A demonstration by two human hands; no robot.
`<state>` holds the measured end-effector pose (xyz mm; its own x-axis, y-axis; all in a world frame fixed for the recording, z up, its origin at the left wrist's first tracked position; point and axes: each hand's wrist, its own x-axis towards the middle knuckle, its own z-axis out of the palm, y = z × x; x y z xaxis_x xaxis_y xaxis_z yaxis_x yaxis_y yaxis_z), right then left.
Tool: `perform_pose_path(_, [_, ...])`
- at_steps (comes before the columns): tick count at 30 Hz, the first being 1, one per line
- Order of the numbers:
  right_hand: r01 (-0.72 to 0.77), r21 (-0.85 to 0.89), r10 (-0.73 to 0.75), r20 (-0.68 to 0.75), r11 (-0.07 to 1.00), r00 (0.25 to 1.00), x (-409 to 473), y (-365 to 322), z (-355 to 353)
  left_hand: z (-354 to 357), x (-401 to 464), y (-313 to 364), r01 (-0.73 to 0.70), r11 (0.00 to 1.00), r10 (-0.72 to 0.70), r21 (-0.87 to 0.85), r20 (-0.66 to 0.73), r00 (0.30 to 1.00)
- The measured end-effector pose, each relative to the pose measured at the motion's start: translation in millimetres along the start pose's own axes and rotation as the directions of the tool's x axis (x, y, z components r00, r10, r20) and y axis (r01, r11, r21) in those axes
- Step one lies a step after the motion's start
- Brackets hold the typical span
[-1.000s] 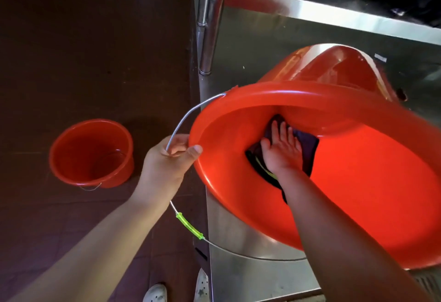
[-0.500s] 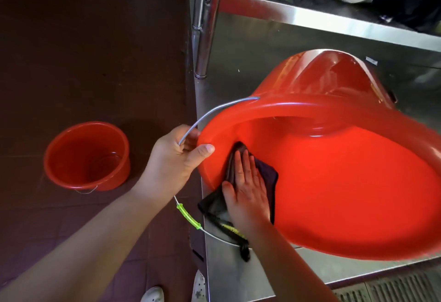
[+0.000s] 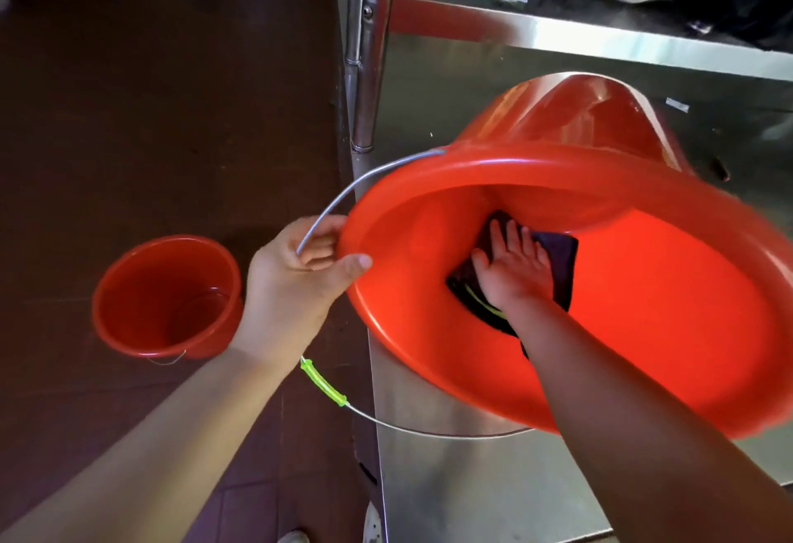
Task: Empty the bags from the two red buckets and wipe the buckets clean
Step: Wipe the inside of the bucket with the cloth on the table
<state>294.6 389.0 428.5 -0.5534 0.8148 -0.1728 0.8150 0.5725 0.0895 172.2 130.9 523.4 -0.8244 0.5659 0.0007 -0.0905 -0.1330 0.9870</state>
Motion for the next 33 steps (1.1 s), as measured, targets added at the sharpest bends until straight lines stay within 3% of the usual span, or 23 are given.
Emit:
perform_pose_path(6, [-0.028, 0.010, 0.028, 0.009, 1.000, 1.000, -6.7, -4.9, -1.3, -10.8, -29.4, -26.3, 0.133, 0.970, -0.125, -0.203, 0.051, 0.991])
perform_pose_path(10, [-0.030, 0.082, 0.032, -0.026, 0.996, 0.999, -38.7, -26.3, 0.0, -2.5, -28.3, -28.1, 0.144, 0.974, -0.152, -0.175, -0.032, 0.988])
perform_pose_path(16, [0.195, 0.314, -0.153, -0.152, 0.929, 0.976, -145.3, -72.7, 6.1, 11.2, -15.8, -13.8, 0.040, 0.998, -0.043, -0.040, -0.078, 0.996])
perform_pose_path(22, [0.313, 0.334, -0.274, -0.160, 0.889, 0.948, -143.9, -58.0, 5.1, 10.3, 5.3, 14.9, -0.098, 0.988, 0.090, 0.116, 0.077, 0.993])
perform_pose_path(26, [0.238, 0.199, -0.224, -0.093, 0.950, 0.970, -89.1, -31.7, 2.8, 16.3, 24.8, 35.6, -0.230, 0.950, 0.201, 0.212, 0.148, 0.968])
perform_pose_path(30, [0.019, 0.157, -0.028, 0.056, 0.987, 0.998, -33.3, -0.4, -4.9, 21.6, 35.6, 43.6, -0.312, 0.927, 0.250, 0.207, 0.277, 0.928])
perform_pose_path(33, [-0.077, 0.158, 0.066, 0.074, 0.984, 0.995, -17.5, 1.8, -1.3, 14.7, 41.9, 33.8, -0.340, 0.908, 0.282, 0.246, 0.244, 0.928])
